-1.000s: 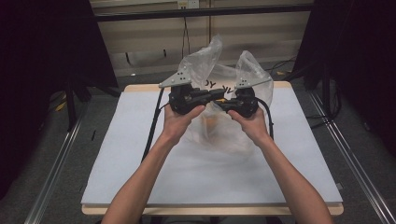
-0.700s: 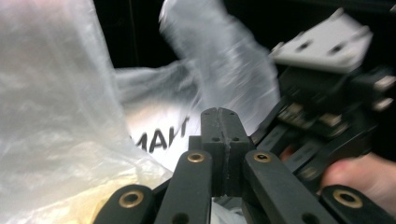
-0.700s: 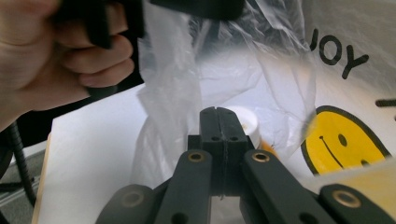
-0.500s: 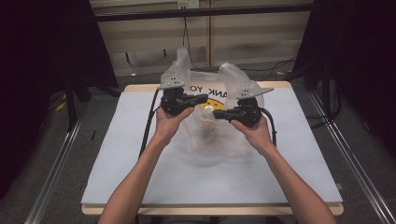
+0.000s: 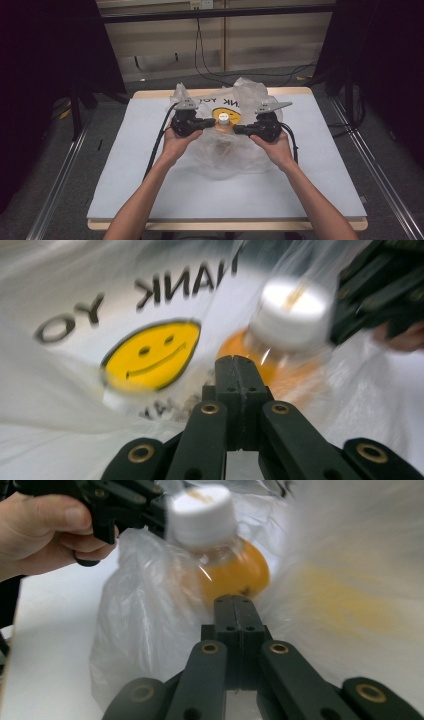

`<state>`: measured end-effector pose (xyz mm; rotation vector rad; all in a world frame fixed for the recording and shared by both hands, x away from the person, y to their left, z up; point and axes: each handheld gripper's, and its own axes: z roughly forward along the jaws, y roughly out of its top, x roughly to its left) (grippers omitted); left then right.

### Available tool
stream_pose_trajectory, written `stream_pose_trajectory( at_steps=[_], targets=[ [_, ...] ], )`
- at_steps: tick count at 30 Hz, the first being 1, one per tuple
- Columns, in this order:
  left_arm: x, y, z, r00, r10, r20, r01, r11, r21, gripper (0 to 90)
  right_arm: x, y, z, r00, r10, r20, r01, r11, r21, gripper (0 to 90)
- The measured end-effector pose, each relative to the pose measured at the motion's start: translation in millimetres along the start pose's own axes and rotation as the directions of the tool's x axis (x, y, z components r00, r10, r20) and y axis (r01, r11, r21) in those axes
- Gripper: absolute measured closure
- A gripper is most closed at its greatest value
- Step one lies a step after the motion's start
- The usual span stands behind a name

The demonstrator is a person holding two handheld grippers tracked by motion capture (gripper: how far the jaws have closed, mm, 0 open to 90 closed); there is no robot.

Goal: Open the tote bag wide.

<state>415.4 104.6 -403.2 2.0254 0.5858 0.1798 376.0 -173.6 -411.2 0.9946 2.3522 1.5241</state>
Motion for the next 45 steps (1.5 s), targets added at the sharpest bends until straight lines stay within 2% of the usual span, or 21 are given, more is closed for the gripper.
stream_pose_trajectory(
  at_steps=[2,5,9,11,14,17,19,20,21,23,24,25,27,30,32,35,36,37,38,41,45],
  targets=[
    [3.5,-8.1,2.6,0.9998,-0.015,0.01,0.015,0.9998,0.009,90.0,-2.8,-6.3,2.6,0.9997,-0.003,0.024,0.002,0.999,0.044,90.0],
    [3.0,-19.0,7.6,1.0,0.002,0.009,-0.002,0.9985,0.055,90.0,-7.7,-19.0,9.8,0.9994,-0.006,0.034,0.002,0.995,0.095,90.0],
    [2.3,-38.6,16.8,0.9999,0.007,0.009,-0.008,0.9925,0.122,90.0,-16.6,-37.5,20.7,0.9988,0.042,0.026,-0.044,0.991,0.126,90.0],
    [2.4,-48.2,20.7,0.9998,0.018,0.009,-0.019,0.9879,0.154,90.0,-16.9,-45.3,27.2,0.9971,0.072,0.027,-0.075,0.981,0.181,90.0],
    [2.4,-59.1,22.9,0.9996,0.025,0.01,-0.026,0.979,0.202,90.0,-15.9,-52.8,35.0,0.998,0.056,0.031,-0.062,0.965,0.253,90.0],
    [1.7,-66.0,25.8,0.9992,0.034,0.02,-0.037,0.9722,0.231,90.0,-19.6,-60.5,39.0,0.9992,0.033,0.024,-0.038,0.961,0.275,90.0],
    [1.7,-70.1,26.7,0.998,0.06,0.02,-0.063,0.9609,0.27,90.0,-19.5,-63.9,34.7,0.9958,0.089,0.023,-0.092,0.954,0.285,90.0],
    [1.4,-72.9,26.4,0.9978,0.063,0.018,-0.066,0.9554,0.288,90.0,-20.7,-65.0,33.2,0.9962,0.082,0.031,-0.087,0.957,0.278,90.0],
    [2.2,-75.2,24.9,0.999,0.037,0.024,-0.042,0.9618,0.27,90.0,-20.7,-65.3,30.7,0.9956,0.089,0.031,-0.094,0.953,0.288,90.0],
    [6.0,-76.7,19.6,0.9992,0.032,0.024,-0.037,0.9581,0.284,90.0,-20.0,-67.3,24.8,0.9948,0.093,0.042,-0.102,0.948,0.3,90.0],
    [7.1,-77.9,17.5,0.9993,0.027,0.027,-0.033,0.9588,0.282,90.0,-24.4,-69.9,23.4,0.9983,0.049,0.032,-0.056,0.962,0.269,90.0],
    [6.4,-78.9,14.8,0.9995,0.025,0.019,-0.029,0.9573,0.288,90.0,-24.4,-71.8,18.3,0.9966,0.074,0.036,-0.081,0.958,0.276,90.0],
    [6.4,-80.9,8.2,0.999,0.038,0.025,-0.043,0.9511,0.306,90.0,-27.9,-75.3,9.7,0.9967,0.064,0.049,-0.076,0.958,0.275,90.0],
    [6.7,-85.9,-1.8,0.9992,0.027,0.027,-0.035,0.9488,0.314,90.0,-29.9,-81.0,-3.8,0.9953,0.069,0.068,-0.085,0.957,0.277,90.0],
    [7.2,-88.0,-7.6,0.9986,0.047,0.026,-0.053,0.945,0.323,90.0,-30.3,-85.6,-11.3,0.9942,0.084,0.068,-0.1,0.957,0.272,90.0],
    [5.8,-91.9,-13.1,0.9987,0.048,0.018,-0.052,0.9474,0.316,90.0,-28.6,-87.6,-15.9,0.9948,0.066,0.077,-0.085,0.958,0.275,90.0],
    [4.9,-92.6,-13.9,0.9984,0.053,0.02,-0.057,0.9487,0.311,90.0,-25.7,-87.1,-17.8,0.9927,0.086,0.085,-0.107,0.95,0.292,90.0],
    [3.6,-93.2,-14.2,0.9991,0.039,0.017,-0.043,0.9518,0.304,90.0,-25.5,-87.7,-18.5,0.9929,0.082,0.086,-0.104,0.951,0.29,90.0],
    [4.2,-93.8,-15.4,0.9985,0.051,0.021,-0.055,0.9496,0.309,90.0,-25.4,-88.2,-19.4,0.992,0.09,0.088,-0.112,0.95,0.29,90.0],
    [3.7,-96.2,-18.6,0.9996,0.007,0.027,-0.014,0.964,0.266,90.0,-22.8,-91.7,-21.2,0.9952,0.077,0.061,-0.09,0.965,0.248,90.0],
    [1.0,-93.5,-22.8,0.9988,-0.023,0.044,0.014,0.9775,0.21,90.0,-15.5,-86.3,-28.7,0.9936,0.112,0.018,-0.113,0.978,0.175,90.0]
  ],
)
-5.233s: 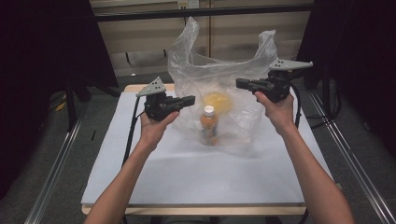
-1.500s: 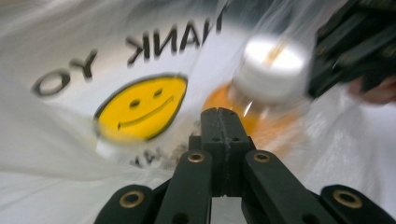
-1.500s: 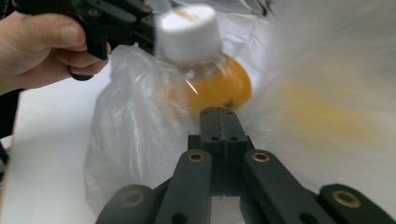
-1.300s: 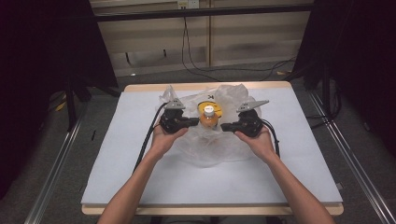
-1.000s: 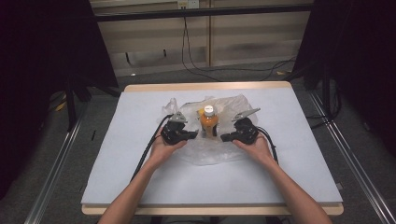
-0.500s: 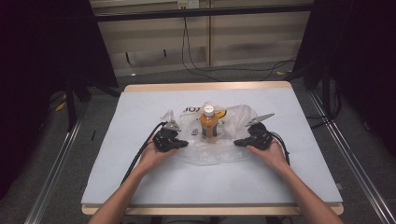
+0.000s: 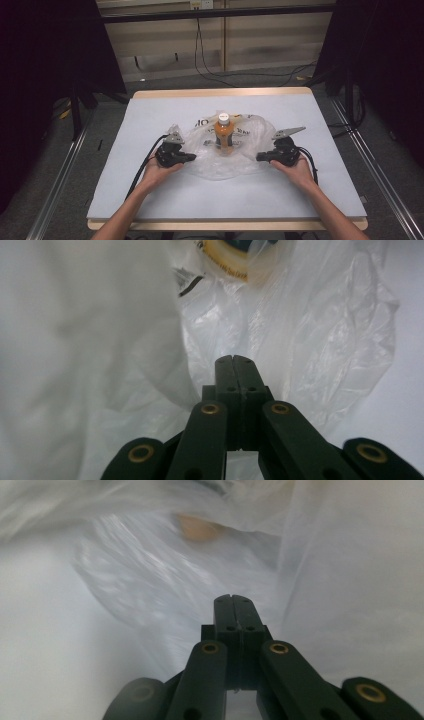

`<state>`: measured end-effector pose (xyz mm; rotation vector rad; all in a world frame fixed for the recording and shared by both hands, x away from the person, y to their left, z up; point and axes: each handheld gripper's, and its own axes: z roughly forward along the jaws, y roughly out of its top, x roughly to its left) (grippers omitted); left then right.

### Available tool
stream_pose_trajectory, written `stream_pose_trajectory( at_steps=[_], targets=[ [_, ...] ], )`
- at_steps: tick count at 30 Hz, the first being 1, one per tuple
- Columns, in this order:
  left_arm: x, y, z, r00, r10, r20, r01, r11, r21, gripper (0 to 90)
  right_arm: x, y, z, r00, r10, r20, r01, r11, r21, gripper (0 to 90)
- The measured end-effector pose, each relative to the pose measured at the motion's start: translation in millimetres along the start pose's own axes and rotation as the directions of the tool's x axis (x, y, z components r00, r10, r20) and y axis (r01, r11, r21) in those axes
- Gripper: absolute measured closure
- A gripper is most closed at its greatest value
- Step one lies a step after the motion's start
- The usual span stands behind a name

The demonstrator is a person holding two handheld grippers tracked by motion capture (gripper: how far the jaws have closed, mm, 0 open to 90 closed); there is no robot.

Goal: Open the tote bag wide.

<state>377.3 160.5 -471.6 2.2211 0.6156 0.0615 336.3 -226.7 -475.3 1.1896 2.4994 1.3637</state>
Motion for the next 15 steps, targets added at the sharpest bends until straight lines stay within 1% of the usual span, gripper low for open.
stream_pose_trajectory(
  at_steps=[1,2,3,5,6,7,8,10,11,13,14,15],
  targets=[
    [-0.6,1.0,-1.3,1.0,0.008,0.003,-0.008,0.9999,-0.008,90.0,1.5,0.6,-2.5,1.0,-0.002,-0.008,0.002,1.0,-0.022,90.0],
    [-2.3,2.1,-2.4,0.9999,0.015,0.001,-0.015,0.9998,-0.013,90.0,4.5,0.5,-5.4,1.0,-0.006,-0.005,0.006,1.0,-0.027,90.0],
    [-4.6,3.0,-2.9,0.9999,0.008,0.007,-0.008,0.9995,-0.03,90.0,6.6,0.1,-8.3,0.9998,-0.017,-0.008,0.017,0.999,-0.036,90.0],
    [-8.1,6.5,-7.1,0.9996,0.028,0.005,-0.028,0.9989,-0.038,90.0,10.9,-0.6,-16.7,0.9997,-0.022,-0.01,0.021,0.998,-0.062,90.0],
    [-10.1,8.0,-9.2,0.9996,0.025,0.01,-0.025,0.9978,-0.062,90.0,13.3,0.6,-22.1,0.9997,-0.026,-0.002,0.025,0.997,-0.069,90.0],
    [-11.9,10.8,-12.5,0.9996,0.026,0.005,-0.026,0.997,-0.073,90.0,14.7,2.3,-28.2,0.9996,-0.027,0.002,0.027,0.996,-0.086,90.0],
    [-12.4,14.1,-16.5,0.9992,0.04,0.006,-0.04,0.9962,-0.077,90.0,15.4,4.6,-34.2,0.9997,-0.024,0.004,0.024,0.994,-0.105,90.0],
    [-14.7,21.7,-23.0,0.9987,0.051,0.005,-0.05,0.993,-0.107,90.0,14.8,11.0,-43.9,0.9996,-0.027,0.013,0.028,0.99,-0.136,90.0],
    [-16.5,25.7,-26.0,0.9988,0.049,0.006,-0.048,0.9921,-0.116,90.0,13.6,15.5,-47.0,0.9995,-0.024,0.019,0.027,0.988,-0.15,90.0],
    [-19.7,34.8,-31.5,0.9973,0.073,0.006,-0.071,0.9872,-0.143,90.0,12.1,27.7,-50.2,0.9992,-0.032,0.025,0.036,0.983,-0.181,90.0],
    [-21.6,39.4,-34.9,0.9972,0.074,0.008,-0.072,0.9844,-0.161,90.0,12.9,34.8,-51.4,0.9991,-0.035,0.022,0.039,0.98,-0.197,90.0],
    [-22.4,44.6,-40.2,0.9964,0.084,0.008,-0.081,0.9792,-0.186,90.0,14.4,42.1,-52.5,0.9989,-0.043,0.018,0.046,0.976,-0.213,90.0]
  ],
)
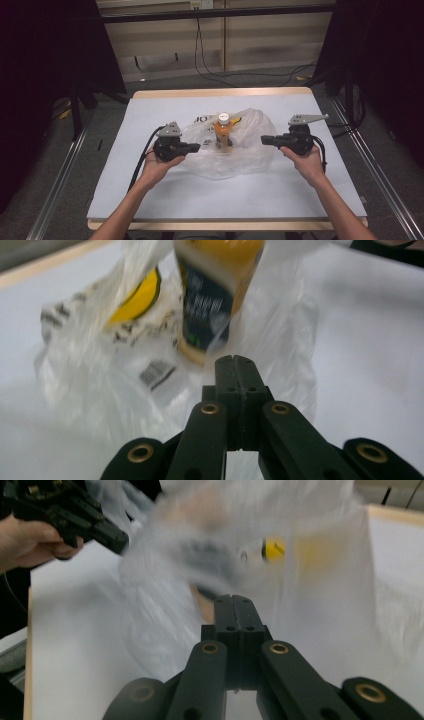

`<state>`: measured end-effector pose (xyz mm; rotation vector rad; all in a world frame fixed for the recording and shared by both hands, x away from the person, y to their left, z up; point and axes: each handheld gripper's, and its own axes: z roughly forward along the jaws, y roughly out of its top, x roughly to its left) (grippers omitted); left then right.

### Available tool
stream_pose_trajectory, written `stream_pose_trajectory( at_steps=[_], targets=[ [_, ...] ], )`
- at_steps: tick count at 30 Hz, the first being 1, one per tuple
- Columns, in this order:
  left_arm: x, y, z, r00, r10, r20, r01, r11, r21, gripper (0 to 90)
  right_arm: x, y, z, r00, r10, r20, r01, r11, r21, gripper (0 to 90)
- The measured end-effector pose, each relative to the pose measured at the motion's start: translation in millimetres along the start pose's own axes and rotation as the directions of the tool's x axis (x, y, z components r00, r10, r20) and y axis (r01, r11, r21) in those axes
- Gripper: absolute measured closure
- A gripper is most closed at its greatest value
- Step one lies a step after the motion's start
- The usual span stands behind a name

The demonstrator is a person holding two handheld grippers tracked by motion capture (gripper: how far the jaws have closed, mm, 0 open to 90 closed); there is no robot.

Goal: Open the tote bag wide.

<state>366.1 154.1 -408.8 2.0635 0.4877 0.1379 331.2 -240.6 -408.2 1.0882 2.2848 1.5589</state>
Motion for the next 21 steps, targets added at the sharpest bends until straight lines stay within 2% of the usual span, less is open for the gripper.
stream_pose_trajectory(
  at_steps=[3,5,9,12,14,16,17,18,19,20,21],
  targets=[
    [1.5,9.4,-10.0,1.0,-0.003,0.002,0.003,0.9977,-0.068,90.0,3.3,18.8,-0.6,0.9997,-0.021,-0.016,0.02,0.998,-0.058,90.0],
    [4.9,13.9,-17.8,0.9999,-0.003,-0.015,0.001,0.9971,-0.077,90.0,3.3,27.6,-1.2,0.9996,-0.021,-0.018,0.02,0.996,-0.085,90.0],
    [15.5,22.4,-32.2,0.9989,-0.027,-0.039,0.022,0.992,-0.124,90.0,6.6,44.9,-1.1,0.999,-0.04,-0.019,0.037,0.994,-0.103,90.0],
    [21.0,35.1,-42.9,0.9976,-0.018,-0.067,0.008,0.9887,-0.15,90.0,9.2,58.8,0.1,0.9981,-0.058,-0.023,0.055,0.992,-0.112,90.0],
    [23.7,42.6,-39.5,0.9945,0.017,-0.103,-0.026,0.9962,-0.083,90.0,6.9,68.5,5.6,0.9976,-0.065,-0.023,0.063,0.992,-0.105,90.0],
    [32.7,44.4,-24.0,0.9942,0.012,-0.107,-0.014,0.9998,-0.015,90.0,2.6,73.3,14.7,0.9978,-0.061,-0.027,0.058,0.994,-0.093,90.0],
    [36.7,43.7,-14.1,0.9923,0.014,-0.123,-0.01,0.9994,0.033,90.0,0.3,74.6,21.4,0.9974,-0.064,-0.033,0.061,0.995,-0.079,90.0],
    [40.6,42.1,-4.5,0.9926,0.016,-0.121,-0.007,0.9973,0.073,90.0,-1.5,74.7,28.7,0.997,-0.067,-0.038,0.065,0.996,-0.062,90.0],
    [43.8,39.8,5.5,0.9951,0.012,-0.099,-0.002,0.9954,0.095,90.0,-3.6,73.8,36.6,0.9965,-0.074,-0.039,0.073,0.997,-0.037,90.0],
    [44.8,37.5,14.9,0.9942,0.013,-0.106,0.001,0.9915,0.13,90.0,-7.0,71.7,44.9,0.9966,-0.075,-0.033,0.075,0.997,-0.008,90.0],
    [45.6,34.4,23.9,0.9954,0.007,-0.096,0.009,0.9863,0.165,90.0,-11.3,68.5,53.3,0.9973,-0.065,-0.034,0.066,0.998,0.022,90.0]
  ],
)
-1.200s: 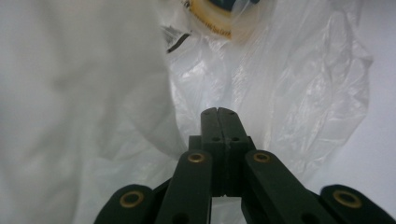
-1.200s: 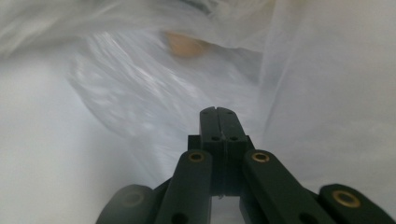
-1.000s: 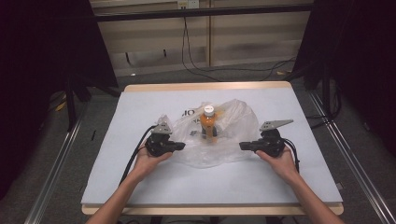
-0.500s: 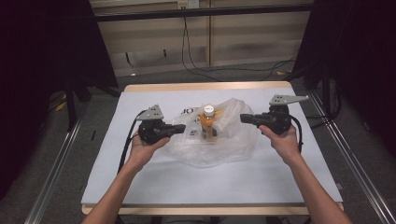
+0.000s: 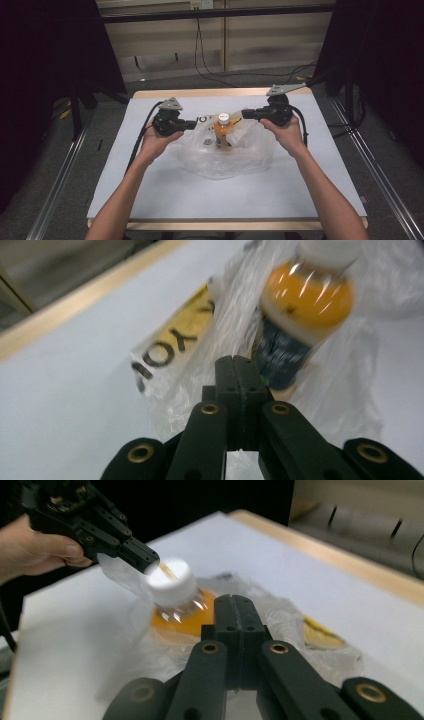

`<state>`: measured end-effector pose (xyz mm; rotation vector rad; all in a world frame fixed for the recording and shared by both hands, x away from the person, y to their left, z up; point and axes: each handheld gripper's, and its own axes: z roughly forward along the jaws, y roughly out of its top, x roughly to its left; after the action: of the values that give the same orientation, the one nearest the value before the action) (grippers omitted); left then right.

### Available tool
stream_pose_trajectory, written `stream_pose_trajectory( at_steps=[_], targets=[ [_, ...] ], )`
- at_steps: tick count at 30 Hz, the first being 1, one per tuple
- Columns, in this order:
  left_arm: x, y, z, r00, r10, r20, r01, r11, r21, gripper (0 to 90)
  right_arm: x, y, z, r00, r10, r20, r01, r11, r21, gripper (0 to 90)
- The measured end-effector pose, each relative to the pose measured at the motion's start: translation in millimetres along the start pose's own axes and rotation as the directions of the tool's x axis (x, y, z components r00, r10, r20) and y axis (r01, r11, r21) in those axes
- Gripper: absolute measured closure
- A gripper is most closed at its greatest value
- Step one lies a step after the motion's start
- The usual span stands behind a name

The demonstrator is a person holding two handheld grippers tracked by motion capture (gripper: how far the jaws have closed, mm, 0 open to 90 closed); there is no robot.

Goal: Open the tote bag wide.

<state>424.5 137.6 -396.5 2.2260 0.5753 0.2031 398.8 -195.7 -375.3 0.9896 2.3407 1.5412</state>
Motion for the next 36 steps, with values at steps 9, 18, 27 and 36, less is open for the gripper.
stream_pose_trajectory(
  at_steps=[9,18,27,36],
  targets=[
    [5.7,-33.5,54.6,0.9993,0.017,0.034,-0.024,0.976,0.217,90.0,-40.3,-55.3,34.9,0.9943,0.097,0.044,-0.104,0.974,0.199,90.0],
    [23.5,-62.4,38.1,0.9983,-0.059,-0.001,0.057,0.974,0.219,90.0,-61.6,-98.6,28.4,0.9884,0.133,0.073,-0.149,0.944,0.293,90.0],
    [16.9,-78.6,15.5,0.9993,0.007,-0.036,0.002,0.9675,0.253,90.0,-59.0,-101.3,2.4,0.9874,0.031,0.155,-0.088,0.924,0.373,90.0],
    [6.6,-64.0,8.3,0.9993,-0.033,-0.017,0.035,0.9868,0.158,90.0,-54.8,-92.7,-7.1,0.9906,0.07,0.118,-0.099,0.96,0.261,90.0]
  ],
)
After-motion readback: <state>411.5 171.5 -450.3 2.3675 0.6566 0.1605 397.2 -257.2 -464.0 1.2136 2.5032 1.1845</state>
